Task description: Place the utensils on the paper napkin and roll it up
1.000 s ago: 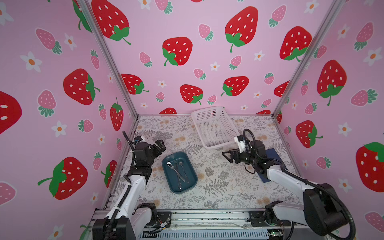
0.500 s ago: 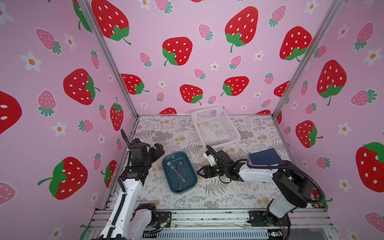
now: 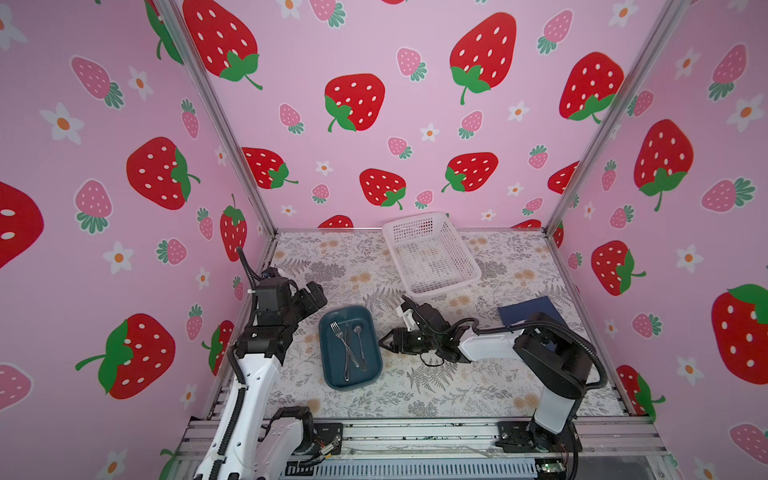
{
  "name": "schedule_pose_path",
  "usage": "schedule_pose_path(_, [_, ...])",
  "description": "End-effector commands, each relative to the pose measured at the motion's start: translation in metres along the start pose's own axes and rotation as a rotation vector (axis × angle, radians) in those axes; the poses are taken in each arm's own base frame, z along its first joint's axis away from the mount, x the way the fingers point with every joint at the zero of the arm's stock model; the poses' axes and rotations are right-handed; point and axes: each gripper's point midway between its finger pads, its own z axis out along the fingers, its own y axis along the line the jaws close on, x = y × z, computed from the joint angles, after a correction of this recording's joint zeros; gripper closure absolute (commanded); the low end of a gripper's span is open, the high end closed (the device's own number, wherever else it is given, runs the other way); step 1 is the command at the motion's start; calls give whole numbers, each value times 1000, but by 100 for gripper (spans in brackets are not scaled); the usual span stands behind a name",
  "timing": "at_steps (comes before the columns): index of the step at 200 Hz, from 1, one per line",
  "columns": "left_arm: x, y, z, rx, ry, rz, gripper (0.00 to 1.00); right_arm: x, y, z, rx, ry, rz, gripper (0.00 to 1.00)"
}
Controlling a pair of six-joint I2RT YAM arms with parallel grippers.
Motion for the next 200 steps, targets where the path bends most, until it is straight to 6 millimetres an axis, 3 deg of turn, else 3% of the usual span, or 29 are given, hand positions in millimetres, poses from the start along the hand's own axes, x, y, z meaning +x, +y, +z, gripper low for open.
schedule_pose_path(1, [9,-1,2,3,61,-9,1,-6,19,14,-58,-3,31,44])
schedule_pose_path(34, [35,-29,17,169,215,-55,4,-9,42,30,-91,39,-54,47])
schedule_pose_path(43, [40,-36,20,202,259,-54,6,-15,42,26,-67,14,-76,48])
schedule_pose_path(54, [45,-45,23,239,311,-46,7,-26,26,10,27,-69,-76,48])
schedule_pose_path(63, [51,-54,24,267,350,-28,7,-36,8,-10,110,-144,-70,48])
schedule_pose_path(89, [73,-80,25,315,414,76,8,-56,-46,-93,345,-365,-21,52])
schedule_pose_path(127, [111,-115,26,347,482,198,9,-55,-144,-222,560,-596,190,57])
schedule_pose_path(152, [131,-140,23,405,492,253,10,-59,-189,-294,663,-737,257,58])
schedule_pose_path(180, [149,-167,19,464,524,308,12,-60,-238,-341,766,-736,346,54])
schedule_pose_path(200, [159,-180,18,477,546,339,13,-66,-261,-344,728,-668,397,51])
